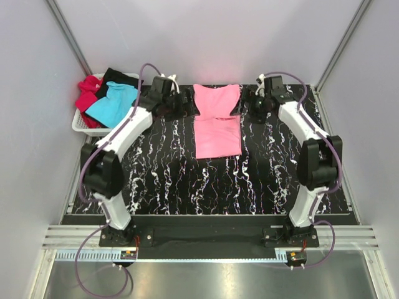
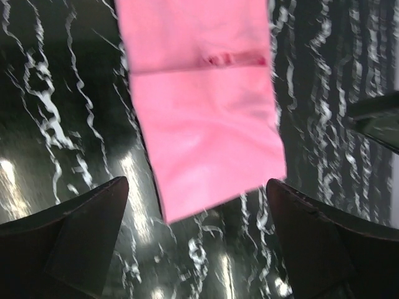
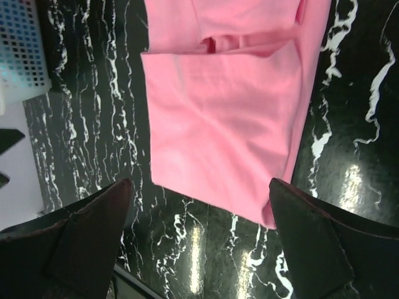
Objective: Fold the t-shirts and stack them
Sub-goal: Fold the tshirt
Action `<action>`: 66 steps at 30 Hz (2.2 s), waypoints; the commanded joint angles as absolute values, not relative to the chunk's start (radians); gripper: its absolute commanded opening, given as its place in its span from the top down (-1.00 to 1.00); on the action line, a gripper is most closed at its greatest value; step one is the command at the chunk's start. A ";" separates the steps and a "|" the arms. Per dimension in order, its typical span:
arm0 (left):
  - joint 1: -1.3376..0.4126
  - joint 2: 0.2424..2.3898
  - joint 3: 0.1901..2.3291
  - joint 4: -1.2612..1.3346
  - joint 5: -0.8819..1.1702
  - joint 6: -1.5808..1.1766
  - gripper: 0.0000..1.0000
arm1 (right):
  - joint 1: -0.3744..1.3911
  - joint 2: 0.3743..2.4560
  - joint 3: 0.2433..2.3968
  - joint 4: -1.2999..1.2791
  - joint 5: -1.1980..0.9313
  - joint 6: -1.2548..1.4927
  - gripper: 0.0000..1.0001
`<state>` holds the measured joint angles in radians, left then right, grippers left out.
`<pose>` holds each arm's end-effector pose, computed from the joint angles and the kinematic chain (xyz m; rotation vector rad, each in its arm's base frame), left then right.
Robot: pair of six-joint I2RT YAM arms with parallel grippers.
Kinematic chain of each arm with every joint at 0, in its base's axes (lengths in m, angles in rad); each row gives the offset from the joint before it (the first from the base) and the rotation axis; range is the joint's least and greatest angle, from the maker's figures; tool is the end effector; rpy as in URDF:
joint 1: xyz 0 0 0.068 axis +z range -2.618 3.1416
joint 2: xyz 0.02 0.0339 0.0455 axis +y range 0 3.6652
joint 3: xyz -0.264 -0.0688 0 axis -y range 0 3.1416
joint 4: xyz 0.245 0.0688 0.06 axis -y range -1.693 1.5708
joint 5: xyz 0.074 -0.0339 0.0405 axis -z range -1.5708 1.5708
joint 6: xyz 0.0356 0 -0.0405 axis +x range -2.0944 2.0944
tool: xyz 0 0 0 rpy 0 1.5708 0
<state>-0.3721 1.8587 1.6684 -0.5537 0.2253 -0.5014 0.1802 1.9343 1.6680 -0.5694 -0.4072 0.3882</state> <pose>0.3948 -0.1626 0.3056 -0.0361 2.3965 -0.6896 0.4280 0.0923 0.2745 0.0605 2.4514 0.7484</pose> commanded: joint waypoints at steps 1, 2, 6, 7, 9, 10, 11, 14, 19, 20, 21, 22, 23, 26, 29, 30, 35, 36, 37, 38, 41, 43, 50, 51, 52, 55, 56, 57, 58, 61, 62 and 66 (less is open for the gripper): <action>-0.411 1.738 1.496 -0.433 0.314 -0.598 -0.97 | 0.178 1.823 1.478 -0.486 -0.460 0.445 -1.00; -0.429 1.702 1.453 -0.393 0.327 -0.626 -0.97 | 0.178 1.818 1.447 -0.473 -0.454 0.451 -1.00; -0.468 1.667 1.264 -0.202 0.330 -0.753 -0.79 | 0.176 1.830 1.371 -0.414 -0.443 0.459 -0.92; -0.469 1.672 1.249 -0.181 0.350 -0.768 -0.62 | 0.176 1.845 1.387 -0.413 -0.445 0.460 -0.78; -0.472 1.690 1.224 -0.134 0.360 -0.799 -0.47 | 0.178 1.859 1.416 -0.401 -0.456 0.466 -0.64; -0.472 1.698 1.220 -0.120 0.354 -0.807 -0.29 | 0.178 1.873 1.440 -0.387 -0.457 0.485 -0.40; -0.477 1.706 1.215 -0.109 0.348 -0.814 -0.20 | 0.176 1.881 1.454 -0.367 -0.463 0.494 -0.40; -0.485 1.753 1.213 -0.071 0.342 -0.836 -0.17 | 0.176 1.936 1.532 -0.318 -0.477 0.535 -0.56; -0.506 1.834 1.197 0.024 0.338 -0.870 -0.23 | 0.178 2.081 1.615 -0.213 -0.537 0.636 -0.85; -0.512 1.847 1.193 0.040 0.336 -0.873 -0.25 | 0.178 2.100 1.617 -0.195 -0.546 0.652 -0.99; -0.515 1.858 1.187 0.058 0.331 -0.873 -0.27 | 0.178 2.117 1.618 -0.166 -0.548 0.664 -0.99; -0.517 1.868 1.186 0.064 0.319 -0.877 -0.27 | 0.178 2.143 1.617 -0.152 -0.545 0.690 -1.00; -0.517 1.887 1.183 0.072 0.319 -0.880 -0.27 | 0.178 2.152 1.612 -0.135 -0.546 0.705 -0.99; -0.517 1.914 1.177 0.086 0.290 -0.881 -0.27 | 0.179 2.178 1.572 -0.042 -0.551 0.767 -0.99; -0.517 1.942 1.170 0.069 0.270 -0.879 -0.27 | 0.181 2.218 1.566 0.024 -0.566 0.804 -1.00; -0.517 1.963 1.177 0.033 0.261 -0.877 -0.26 | 0.183 2.227 1.572 0.028 -0.561 0.802 -0.99; -0.518 1.987 1.175 -0.080 0.193 -0.876 -0.22 | 0.184 2.226 1.585 -0.063 -0.383 0.688 -0.99; -0.518 1.985 1.169 -0.106 0.183 -0.867 -0.22 | 0.184 2.221 1.589 -0.099 -0.356 0.663 -0.99; -0.520 1.979 1.166 -0.116 0.161 -0.862 -0.22 | 0.184 2.215 1.595 -0.110 -0.330 0.613 -0.99; -0.520 1.976 1.155 -0.124 0.155 -0.859 -0.23 | 0.184 2.215 1.600 -0.121 -0.296 0.591 -1.00; -0.520 1.973 1.155 -0.140 0.153 -0.831 -0.23 | 0.184 2.214 1.638 -0.169 -0.288 0.537 -1.00; -0.522 1.982 1.164 -0.152 0.166 -0.804 -0.23 | 0.184 2.194 1.660 -0.178 -0.311 0.513 -1.00; -0.537 2.000 1.209 -0.198 0.169 -0.741 -0.24 | 0.184 2.134 1.790 -0.371 -0.314 0.341 -1.00; -0.538 2.002 1.213 -0.202 0.172 -0.729 -0.25 | 0.187 2.132 1.830 -0.397 -0.339 0.336 -0.99; -0.540 2.002 1.221 -0.207 0.173 -0.721 -0.27 | 0.190 2.117 1.838 -0.422 -0.356 0.330 -1.00; -0.549 2.003 1.256 -0.236 0.173 -0.690 -0.27 | 0.212 2.041 1.800 -0.485 -0.325 0.337 -1.00; -0.555 2.002 1.270 -0.242 0.172 -0.683 -0.27 | 0.212 2.016 1.774 -0.459 -0.340 0.362 -1.00; -0.557 1.996 1.275 -0.248 0.172 -0.669 -0.27 | 0.212 1.994 1.717 -0.434 -0.365 0.429 -0.99; -0.558 1.994 1.279 -0.250 0.172 -0.663 -0.27 | 0.212 1.967 1.686 -0.399 -0.459 0.472 -0.99; -0.560 1.993 1.293 -0.264 0.166 -0.652 -0.28 | 0.222 1.957 1.570 -0.221 -0.552 0.653 -0.99; -0.560 1.993 1.296 -0.267 0.167 -0.652 -0.28 | 0.225 1.962 1.548 -0.192 -0.534 0.687 -0.99; -0.561 1.996 1.293 -0.268 0.172 -0.655 -0.28 | 0.238 1.991 1.445 -0.114 -0.514 0.868 -1.00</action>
<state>-0.5575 1.9743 1.2770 -0.2100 0.1951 -0.6811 0.2241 1.9663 1.5265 -0.2115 -0.4854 0.6682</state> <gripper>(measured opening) 0.635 0.994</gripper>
